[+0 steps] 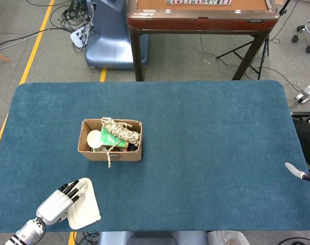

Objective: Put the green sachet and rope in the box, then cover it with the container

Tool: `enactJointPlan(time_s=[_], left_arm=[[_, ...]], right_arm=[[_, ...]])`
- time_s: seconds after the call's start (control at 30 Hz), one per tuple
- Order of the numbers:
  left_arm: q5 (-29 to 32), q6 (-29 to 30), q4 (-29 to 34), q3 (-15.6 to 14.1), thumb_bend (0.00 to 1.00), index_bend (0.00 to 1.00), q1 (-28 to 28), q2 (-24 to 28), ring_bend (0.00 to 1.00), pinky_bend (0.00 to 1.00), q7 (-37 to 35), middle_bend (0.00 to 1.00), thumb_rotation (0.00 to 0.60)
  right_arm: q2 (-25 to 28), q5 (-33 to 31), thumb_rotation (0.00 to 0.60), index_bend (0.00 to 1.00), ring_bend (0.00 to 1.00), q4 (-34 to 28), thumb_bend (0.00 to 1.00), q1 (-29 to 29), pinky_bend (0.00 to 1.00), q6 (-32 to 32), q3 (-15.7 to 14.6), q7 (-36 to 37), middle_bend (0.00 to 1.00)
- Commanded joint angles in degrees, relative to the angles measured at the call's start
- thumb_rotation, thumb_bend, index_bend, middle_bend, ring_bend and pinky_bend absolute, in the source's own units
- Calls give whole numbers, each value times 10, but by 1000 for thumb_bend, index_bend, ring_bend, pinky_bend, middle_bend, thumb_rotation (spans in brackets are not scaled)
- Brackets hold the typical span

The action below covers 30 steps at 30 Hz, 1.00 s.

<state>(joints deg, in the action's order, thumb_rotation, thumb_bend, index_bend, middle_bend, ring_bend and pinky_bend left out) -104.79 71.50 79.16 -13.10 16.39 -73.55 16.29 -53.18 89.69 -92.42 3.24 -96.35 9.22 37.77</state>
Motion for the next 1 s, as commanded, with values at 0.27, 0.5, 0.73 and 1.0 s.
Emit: enactJointPlan(time_s=[0.27,0.5,0.73,1.0], left_arm=[[-1,-9,10,-1,23,260,2,-3,4,224,1,0,600],[-2,-16,18,-3,22,260,5,-6,4,224,-2,0,600],[-6,-28,31,1,22,260,15,-12,4,224,8,0,600],[-13,-39,46,12,22,260,29,-22,4,224,33,0,600]], right_arm=[[1,-1,600,140,0,0,0,-1,39,-1,0,2,130],[1,0,600,140,0,1,0,-1,39,-1,0,3,130],[1,0,600,139,0,1,0,-2,39,-4,0,6,130],[2,0,600,139,0,4,0,-3,39,-6,1,11,130]])
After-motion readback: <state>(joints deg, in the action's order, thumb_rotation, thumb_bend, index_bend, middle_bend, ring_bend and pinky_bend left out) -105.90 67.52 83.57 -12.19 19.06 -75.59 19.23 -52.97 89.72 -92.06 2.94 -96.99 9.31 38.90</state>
